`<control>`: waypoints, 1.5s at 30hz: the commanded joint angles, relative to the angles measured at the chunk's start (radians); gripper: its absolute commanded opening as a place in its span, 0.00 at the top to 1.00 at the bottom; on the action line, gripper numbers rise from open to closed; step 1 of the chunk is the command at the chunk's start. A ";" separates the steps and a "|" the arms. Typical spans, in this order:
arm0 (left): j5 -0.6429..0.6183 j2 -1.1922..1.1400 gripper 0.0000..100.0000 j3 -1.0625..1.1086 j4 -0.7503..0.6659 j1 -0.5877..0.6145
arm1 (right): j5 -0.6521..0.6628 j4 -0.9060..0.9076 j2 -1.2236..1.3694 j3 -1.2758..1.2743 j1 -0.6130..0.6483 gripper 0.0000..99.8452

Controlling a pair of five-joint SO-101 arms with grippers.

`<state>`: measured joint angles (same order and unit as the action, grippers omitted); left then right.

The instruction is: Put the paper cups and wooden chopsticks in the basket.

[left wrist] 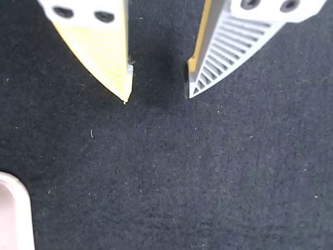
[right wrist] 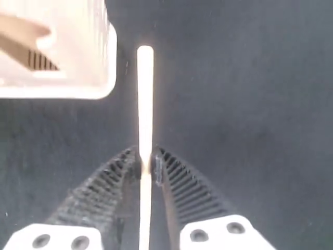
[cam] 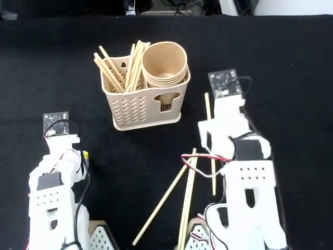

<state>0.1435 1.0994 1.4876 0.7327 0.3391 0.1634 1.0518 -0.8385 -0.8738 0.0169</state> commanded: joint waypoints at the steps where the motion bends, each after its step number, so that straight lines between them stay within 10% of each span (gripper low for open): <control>1: -0.003 -0.005 0.81 -0.002 -0.017 -0.012 | 0.003 0.008 -0.035 0.148 -0.037 0.99; 13: -0.003 -0.005 0.81 -0.004 -0.018 -0.012 | -0.018 0.035 -0.386 0.418 0.061 0.99; 26: -0.003 -0.005 0.81 -0.002 -0.018 -0.012 | -0.193 -0.717 -0.243 0.340 0.582 0.99; 45: -0.003 -0.005 0.81 -0.002 -0.018 -0.012 | -0.133 -0.867 0.289 0.335 0.557 0.97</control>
<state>0.1435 1.0994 1.4876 0.7327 0.3391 -0.0146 0.1741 -0.5746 -0.5470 0.5923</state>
